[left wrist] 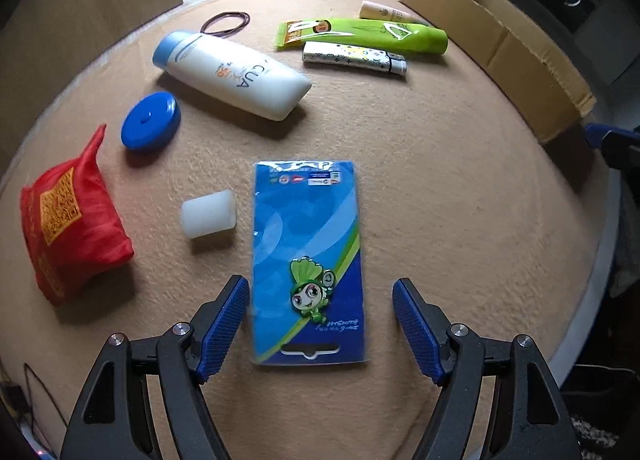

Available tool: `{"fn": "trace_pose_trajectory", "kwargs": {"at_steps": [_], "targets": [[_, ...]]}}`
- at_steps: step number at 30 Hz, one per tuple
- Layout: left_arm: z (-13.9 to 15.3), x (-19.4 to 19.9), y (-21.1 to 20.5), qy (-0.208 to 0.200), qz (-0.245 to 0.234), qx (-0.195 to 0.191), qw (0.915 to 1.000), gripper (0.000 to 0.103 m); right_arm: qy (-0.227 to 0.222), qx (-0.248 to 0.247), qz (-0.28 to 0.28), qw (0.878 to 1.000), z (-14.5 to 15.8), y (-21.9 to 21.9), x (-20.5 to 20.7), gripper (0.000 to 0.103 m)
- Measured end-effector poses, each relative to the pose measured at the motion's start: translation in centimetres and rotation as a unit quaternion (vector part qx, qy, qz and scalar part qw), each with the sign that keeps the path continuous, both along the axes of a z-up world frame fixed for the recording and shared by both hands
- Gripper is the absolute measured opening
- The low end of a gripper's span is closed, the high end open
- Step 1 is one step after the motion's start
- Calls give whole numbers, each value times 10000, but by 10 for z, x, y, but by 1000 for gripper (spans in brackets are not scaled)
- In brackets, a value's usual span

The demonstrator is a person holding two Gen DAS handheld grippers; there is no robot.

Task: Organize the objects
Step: 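Close the left tool on the blue packet and lift it, then carry the blue packet with the left tool into the box and release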

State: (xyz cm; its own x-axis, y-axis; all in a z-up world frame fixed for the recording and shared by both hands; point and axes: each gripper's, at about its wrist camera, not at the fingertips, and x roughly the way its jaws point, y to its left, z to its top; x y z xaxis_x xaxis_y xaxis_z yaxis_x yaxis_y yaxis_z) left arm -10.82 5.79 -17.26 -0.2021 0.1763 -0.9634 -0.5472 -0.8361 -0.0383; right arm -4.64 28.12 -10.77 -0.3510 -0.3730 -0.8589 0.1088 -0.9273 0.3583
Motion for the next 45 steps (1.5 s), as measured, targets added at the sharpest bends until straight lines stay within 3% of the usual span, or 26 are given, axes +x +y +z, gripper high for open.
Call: {"fn": "trace_pose_trajectory", "kwargs": {"at_steps": [6,10,13,26,37,45], "targets": [[-1,-11,-3,41,342,-81,9994,76,10,1,35,10000,1,0,1,57],[2,-11,-3,75,356,-38,9993,60,11,1,21,10000,1,1,1,57],[5,-10,-3,83,379,-22,9992,59,10,1,-11,10000,1,4,2,57],[29,11,13,122,972,755,9923,59,120,26,-71,9999,7,17,5,57],[76,-5,84,535,908,1310,9858,59,200,131,-196,9995,10,44,10,57],[95,-12,168,635,458,1645,9833,59,237,198,-450,9985,11,78,17,57]]}}
